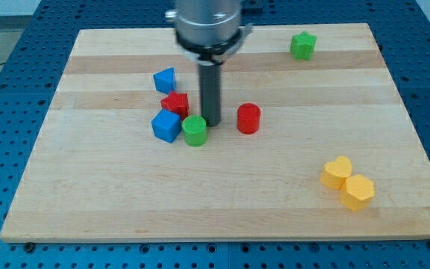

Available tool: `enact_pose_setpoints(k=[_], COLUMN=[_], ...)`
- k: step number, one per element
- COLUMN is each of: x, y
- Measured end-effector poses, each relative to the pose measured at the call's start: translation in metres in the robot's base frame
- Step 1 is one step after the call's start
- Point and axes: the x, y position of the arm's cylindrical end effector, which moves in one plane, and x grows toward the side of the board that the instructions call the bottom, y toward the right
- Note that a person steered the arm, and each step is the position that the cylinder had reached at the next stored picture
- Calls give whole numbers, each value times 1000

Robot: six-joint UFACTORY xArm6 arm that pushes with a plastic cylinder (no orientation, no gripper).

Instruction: Push the red circle parallel to the right of the red star

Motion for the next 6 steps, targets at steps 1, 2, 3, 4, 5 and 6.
enact_pose_setpoints(k=[1, 2, 3, 4, 5, 6], x=[25, -7, -30, -20, -12, 27], y=[26, 45, 64, 53, 18, 29])
